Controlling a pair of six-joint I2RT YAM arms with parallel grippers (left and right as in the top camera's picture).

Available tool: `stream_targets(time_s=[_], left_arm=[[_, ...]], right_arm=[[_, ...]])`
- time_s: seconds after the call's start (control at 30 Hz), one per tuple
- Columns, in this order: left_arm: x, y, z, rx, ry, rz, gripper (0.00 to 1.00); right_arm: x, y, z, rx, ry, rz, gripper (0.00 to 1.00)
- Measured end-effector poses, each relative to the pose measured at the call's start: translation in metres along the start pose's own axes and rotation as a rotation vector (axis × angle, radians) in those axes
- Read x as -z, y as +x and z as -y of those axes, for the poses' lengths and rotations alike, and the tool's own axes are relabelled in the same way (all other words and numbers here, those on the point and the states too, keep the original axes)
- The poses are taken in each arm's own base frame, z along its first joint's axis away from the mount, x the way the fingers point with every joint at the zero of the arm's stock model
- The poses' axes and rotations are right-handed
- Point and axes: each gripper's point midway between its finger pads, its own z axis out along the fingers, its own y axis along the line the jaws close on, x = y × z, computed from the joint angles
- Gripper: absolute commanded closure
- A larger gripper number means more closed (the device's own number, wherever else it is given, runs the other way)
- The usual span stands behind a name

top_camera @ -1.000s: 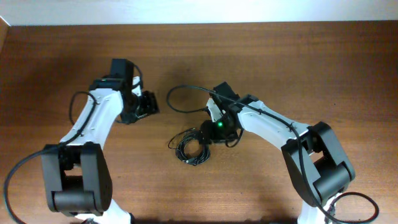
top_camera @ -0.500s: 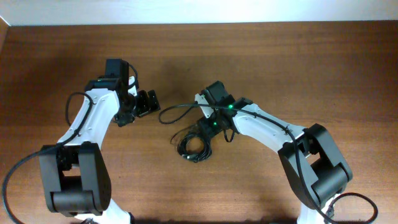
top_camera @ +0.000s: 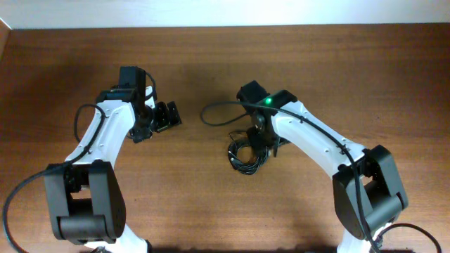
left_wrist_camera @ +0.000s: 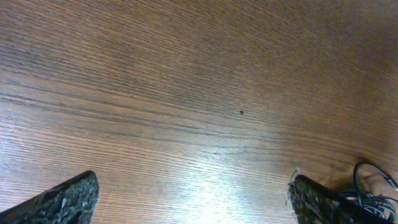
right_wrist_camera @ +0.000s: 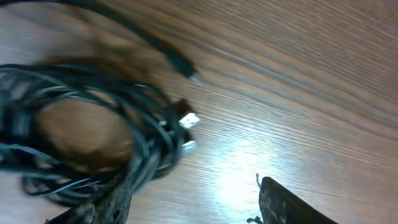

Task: Untangle cables

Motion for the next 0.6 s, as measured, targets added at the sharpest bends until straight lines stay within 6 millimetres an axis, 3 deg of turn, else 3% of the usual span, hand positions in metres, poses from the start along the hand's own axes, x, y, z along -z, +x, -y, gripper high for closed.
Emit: stream_targets(time_s=[0.17,0.33,0.47,0.57,0.6], left_arm=[[0.0,0.0,0.0,0.0,-0.001,-0.001,0.01],[0.0,0.0,0.0,0.0,0.0,0.0,0.01],[0.0,0.0,0.0,0.0,0.0,-0.001,0.01],[0.0,0.0,0.0,0.0,0.0,-0.001,0.01],[0.0,0.0,0.0,0.001,0.0,-0.001,0.01]], right_arm=[[0.01,0.008,-0.062,0.247,-0.339,-0.009,0.35],[0.011,0.005,-0.103,0.385,-0.427,0.067,0.35],[-0.009,0.01,-0.111,0.407,-0.431,0.093,0.36],[-0.019,0.005,-0.113,0.411,-0.433,0.137,0.43],[-0.022,0.003,-0.113,0.413,-0.433,0.153,0.5]])
